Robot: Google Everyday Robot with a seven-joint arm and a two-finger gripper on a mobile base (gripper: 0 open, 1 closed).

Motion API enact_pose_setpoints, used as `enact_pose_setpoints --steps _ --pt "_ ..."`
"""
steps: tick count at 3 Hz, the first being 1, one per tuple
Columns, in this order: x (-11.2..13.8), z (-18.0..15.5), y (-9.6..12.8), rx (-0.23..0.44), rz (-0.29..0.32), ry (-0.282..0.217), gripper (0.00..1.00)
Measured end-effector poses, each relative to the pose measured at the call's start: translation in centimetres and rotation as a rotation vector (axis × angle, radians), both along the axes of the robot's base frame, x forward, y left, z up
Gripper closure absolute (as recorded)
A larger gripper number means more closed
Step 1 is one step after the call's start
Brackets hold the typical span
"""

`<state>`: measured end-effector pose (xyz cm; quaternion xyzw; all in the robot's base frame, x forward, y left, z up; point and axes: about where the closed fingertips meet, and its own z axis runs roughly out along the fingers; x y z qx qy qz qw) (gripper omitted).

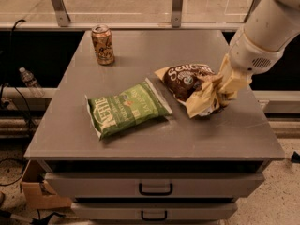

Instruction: Pick brown chip bag

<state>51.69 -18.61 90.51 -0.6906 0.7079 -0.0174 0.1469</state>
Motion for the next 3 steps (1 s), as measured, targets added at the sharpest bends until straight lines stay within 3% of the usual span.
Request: enact_pose_setpoints --steps 2,3 --pt "3.0 8.2 -1.0 -0.043 0.019 -0.24 1.0" --pt "3.4 10.8 -1.5 -0.033 0.001 -0.33 1.0"
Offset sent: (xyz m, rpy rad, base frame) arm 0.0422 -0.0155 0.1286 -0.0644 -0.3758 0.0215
